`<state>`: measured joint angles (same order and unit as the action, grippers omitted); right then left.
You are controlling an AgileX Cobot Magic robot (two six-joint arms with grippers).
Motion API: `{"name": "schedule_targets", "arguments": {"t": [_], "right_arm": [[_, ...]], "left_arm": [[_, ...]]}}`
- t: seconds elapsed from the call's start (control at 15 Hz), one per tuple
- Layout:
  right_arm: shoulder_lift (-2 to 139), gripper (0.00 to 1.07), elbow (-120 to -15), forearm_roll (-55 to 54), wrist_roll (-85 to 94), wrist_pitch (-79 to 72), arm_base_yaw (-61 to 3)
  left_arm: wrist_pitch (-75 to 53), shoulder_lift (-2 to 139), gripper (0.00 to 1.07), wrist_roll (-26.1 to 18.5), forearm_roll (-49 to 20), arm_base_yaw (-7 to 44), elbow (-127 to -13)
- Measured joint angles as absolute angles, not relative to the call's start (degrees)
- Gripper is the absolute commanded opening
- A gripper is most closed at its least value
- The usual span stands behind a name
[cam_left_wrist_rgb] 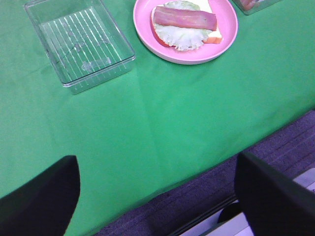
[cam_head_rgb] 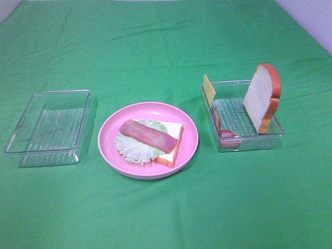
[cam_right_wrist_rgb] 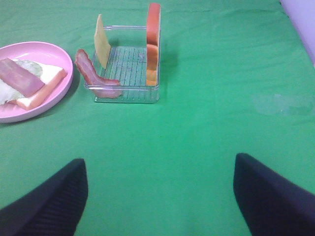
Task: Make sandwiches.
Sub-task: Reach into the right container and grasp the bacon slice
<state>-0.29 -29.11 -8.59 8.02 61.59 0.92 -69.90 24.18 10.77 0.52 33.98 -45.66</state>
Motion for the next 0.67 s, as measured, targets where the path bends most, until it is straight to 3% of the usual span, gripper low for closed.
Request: {"name": "schedule_targets", "arguments": {"t": [0.4,0.67], "right_arm": [[-0.29,0.77,-29.11,-8.59,8.02,61.59,0.92],[-0.29,0.77,-29.11,-8.42,8.02,61.59,0.92]], "left_arm": [[-69.21,4.13,0.8,7.51,2.23,33.98,-37.53],[-65.55,-0.29,0.8,6.93,2.35,33.98,-32.09]]}}
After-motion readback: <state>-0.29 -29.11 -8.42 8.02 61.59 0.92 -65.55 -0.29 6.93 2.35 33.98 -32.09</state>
